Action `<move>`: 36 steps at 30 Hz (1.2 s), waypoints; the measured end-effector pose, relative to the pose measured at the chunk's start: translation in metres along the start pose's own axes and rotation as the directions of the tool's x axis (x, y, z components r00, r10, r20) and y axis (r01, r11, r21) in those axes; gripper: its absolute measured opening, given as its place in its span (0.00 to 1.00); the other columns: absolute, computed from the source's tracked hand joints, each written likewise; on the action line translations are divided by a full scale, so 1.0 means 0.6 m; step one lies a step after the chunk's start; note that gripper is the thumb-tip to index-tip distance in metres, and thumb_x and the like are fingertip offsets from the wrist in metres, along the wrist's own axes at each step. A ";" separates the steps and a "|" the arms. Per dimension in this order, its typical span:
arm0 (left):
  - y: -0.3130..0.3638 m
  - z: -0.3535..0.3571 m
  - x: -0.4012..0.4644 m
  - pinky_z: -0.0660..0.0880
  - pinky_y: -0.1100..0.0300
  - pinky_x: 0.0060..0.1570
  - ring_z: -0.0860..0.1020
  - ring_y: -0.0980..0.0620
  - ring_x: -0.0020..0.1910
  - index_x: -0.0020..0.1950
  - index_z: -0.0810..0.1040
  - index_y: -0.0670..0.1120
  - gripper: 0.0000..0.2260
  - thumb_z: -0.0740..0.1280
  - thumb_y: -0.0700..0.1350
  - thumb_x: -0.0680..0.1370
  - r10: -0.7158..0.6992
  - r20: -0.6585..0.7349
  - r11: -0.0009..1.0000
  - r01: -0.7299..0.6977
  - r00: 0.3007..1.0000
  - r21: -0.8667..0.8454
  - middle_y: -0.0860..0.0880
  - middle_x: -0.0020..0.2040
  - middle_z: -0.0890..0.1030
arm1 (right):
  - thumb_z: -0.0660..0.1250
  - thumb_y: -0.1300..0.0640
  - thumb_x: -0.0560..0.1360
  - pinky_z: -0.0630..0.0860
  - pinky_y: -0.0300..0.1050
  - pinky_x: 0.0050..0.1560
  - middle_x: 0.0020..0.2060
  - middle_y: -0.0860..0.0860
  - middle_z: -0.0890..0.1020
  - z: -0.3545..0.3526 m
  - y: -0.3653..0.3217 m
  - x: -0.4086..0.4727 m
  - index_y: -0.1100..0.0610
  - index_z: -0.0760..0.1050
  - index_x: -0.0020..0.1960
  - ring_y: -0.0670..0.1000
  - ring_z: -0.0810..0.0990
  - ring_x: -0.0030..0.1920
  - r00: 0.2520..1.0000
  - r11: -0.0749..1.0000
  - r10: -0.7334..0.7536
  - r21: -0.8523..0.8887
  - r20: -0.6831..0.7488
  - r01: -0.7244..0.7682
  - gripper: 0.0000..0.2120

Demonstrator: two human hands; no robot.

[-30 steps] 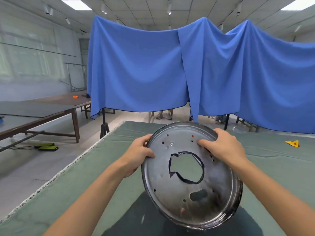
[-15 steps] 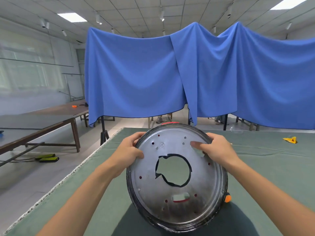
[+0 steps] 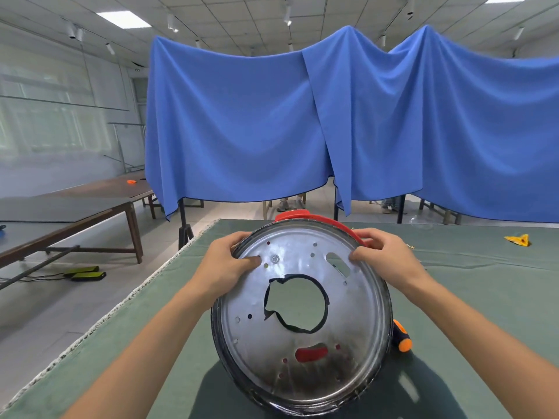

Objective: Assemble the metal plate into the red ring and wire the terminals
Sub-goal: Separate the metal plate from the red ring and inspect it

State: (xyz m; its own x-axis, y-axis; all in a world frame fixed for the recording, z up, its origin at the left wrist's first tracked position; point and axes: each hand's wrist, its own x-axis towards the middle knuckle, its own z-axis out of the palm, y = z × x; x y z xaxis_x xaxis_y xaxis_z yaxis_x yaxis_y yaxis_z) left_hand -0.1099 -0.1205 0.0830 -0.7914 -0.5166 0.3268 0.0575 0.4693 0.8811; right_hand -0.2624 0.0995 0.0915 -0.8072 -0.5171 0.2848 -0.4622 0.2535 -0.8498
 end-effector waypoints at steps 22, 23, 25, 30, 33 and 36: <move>-0.003 0.007 -0.003 0.80 0.59 0.40 0.83 0.53 0.38 0.50 0.80 0.48 0.07 0.70 0.37 0.75 -0.035 -0.071 0.998 0.032 0.997 -0.048 0.51 0.41 0.84 | 0.66 0.45 0.74 0.69 0.35 0.40 0.40 0.39 0.83 0.003 0.017 -0.002 0.45 0.79 0.44 0.36 0.79 0.43 0.993 0.996 -0.085 0.030 -0.077 0.087 0.05; -0.004 0.007 -0.003 0.80 0.58 0.40 0.83 0.52 0.38 0.50 0.80 0.48 0.08 0.70 0.37 0.75 -0.043 -0.073 0.998 0.039 0.996 -0.052 0.51 0.41 0.84 | 0.67 0.48 0.74 0.69 0.35 0.41 0.42 0.39 0.82 0.001 0.019 -0.002 0.46 0.80 0.47 0.36 0.78 0.44 0.995 0.996 -0.079 0.031 -0.057 0.081 0.04; -0.007 0.005 -0.003 0.80 0.57 0.40 0.83 0.52 0.37 0.49 0.80 0.50 0.08 0.70 0.37 0.75 -0.060 -0.082 0.996 0.054 0.995 -0.069 0.53 0.40 0.85 | 0.67 0.56 0.74 0.70 0.34 0.41 0.46 0.42 0.82 -0.001 0.021 -0.001 0.49 0.78 0.54 0.36 0.78 0.46 0.998 0.997 -0.058 0.049 -0.011 0.058 0.10; -0.014 0.001 -0.004 0.79 0.59 0.35 0.82 0.54 0.34 0.46 0.80 0.51 0.10 0.68 0.35 0.75 -0.088 -0.115 0.992 0.076 0.989 -0.104 0.53 0.37 0.84 | 0.70 0.61 0.72 0.76 0.42 0.41 0.47 0.51 0.83 0.002 0.029 -0.002 0.54 0.77 0.54 0.49 0.82 0.44 0.996 0.998 0.047 0.035 0.078 -0.050 0.11; -0.018 -0.002 -0.007 0.79 0.60 0.34 0.81 0.56 0.32 0.45 0.79 0.52 0.09 0.67 0.37 0.76 -0.097 -0.121 0.991 0.085 0.988 -0.103 0.54 0.36 0.84 | 0.72 0.58 0.72 0.79 0.43 0.40 0.43 0.52 0.84 0.002 0.029 0.001 0.56 0.79 0.50 0.50 0.83 0.40 0.999 0.997 0.043 0.068 0.032 -0.045 0.07; -0.016 -0.007 -0.005 0.80 0.59 0.34 0.82 0.55 0.32 0.46 0.78 0.53 0.10 0.67 0.36 0.76 -0.101 -0.096 0.992 0.093 0.990 -0.088 0.54 0.36 0.84 | 0.73 0.54 0.71 0.80 0.44 0.40 0.41 0.51 0.84 0.003 0.025 0.005 0.56 0.79 0.49 0.50 0.84 0.38 0.999 0.997 0.052 0.052 0.005 -0.052 0.09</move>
State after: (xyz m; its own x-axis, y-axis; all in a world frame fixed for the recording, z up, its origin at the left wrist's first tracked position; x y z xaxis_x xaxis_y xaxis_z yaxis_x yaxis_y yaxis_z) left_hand -0.1051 -0.1266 0.0750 -0.7310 -0.6279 0.2672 0.0373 0.3543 0.9344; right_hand -0.2713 0.1005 0.0790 -0.8284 -0.5069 0.2381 -0.3996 0.2371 -0.8855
